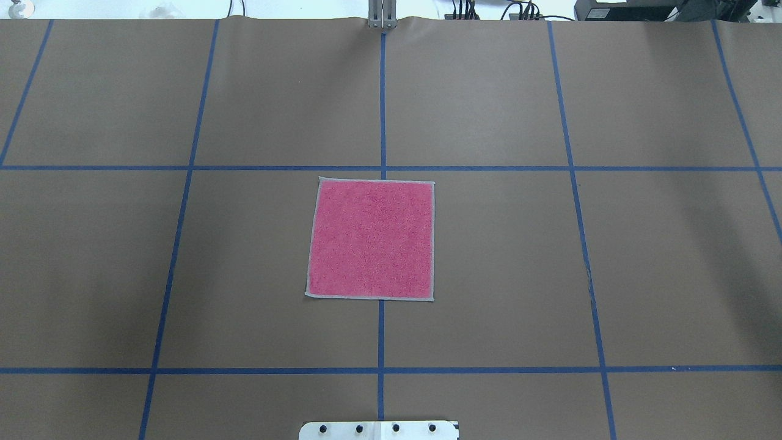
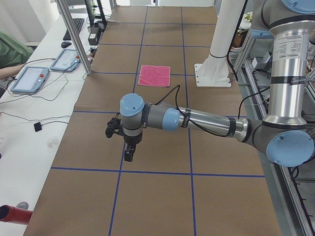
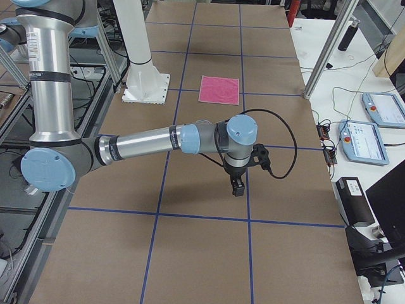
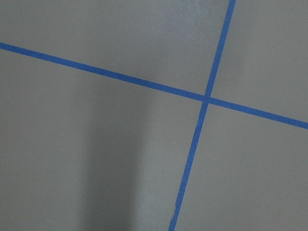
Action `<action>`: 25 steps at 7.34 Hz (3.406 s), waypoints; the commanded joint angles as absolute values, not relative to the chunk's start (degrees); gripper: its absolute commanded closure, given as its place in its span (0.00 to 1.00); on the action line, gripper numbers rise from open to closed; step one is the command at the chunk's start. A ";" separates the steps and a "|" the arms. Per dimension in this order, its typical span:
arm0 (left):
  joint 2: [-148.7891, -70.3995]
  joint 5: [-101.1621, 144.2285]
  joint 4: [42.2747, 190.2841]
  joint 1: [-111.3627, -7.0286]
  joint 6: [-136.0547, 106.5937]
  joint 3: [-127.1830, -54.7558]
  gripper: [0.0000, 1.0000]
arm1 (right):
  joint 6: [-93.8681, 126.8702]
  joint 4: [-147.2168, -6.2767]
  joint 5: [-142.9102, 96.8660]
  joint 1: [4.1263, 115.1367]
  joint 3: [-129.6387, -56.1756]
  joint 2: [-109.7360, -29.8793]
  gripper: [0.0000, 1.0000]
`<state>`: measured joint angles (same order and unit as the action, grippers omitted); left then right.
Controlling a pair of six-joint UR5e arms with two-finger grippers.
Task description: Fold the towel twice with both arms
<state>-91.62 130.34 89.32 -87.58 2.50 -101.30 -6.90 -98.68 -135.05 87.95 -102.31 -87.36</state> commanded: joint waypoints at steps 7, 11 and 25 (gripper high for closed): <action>-103.88 135.77 90.87 -74.29 -17.21 -101.07 0.00 | 9.31 -94.68 -132.10 74.71 -100.02 -74.97 0.00; -105.72 133.33 101.31 -58.21 -49.91 -106.17 0.00 | 22.12 -90.00 -134.65 70.14 -101.33 -74.71 0.00; -116.63 106.08 113.03 -23.82 -90.18 -98.79 0.07 | 45.88 -71.02 -139.22 60.29 -101.07 -74.71 0.00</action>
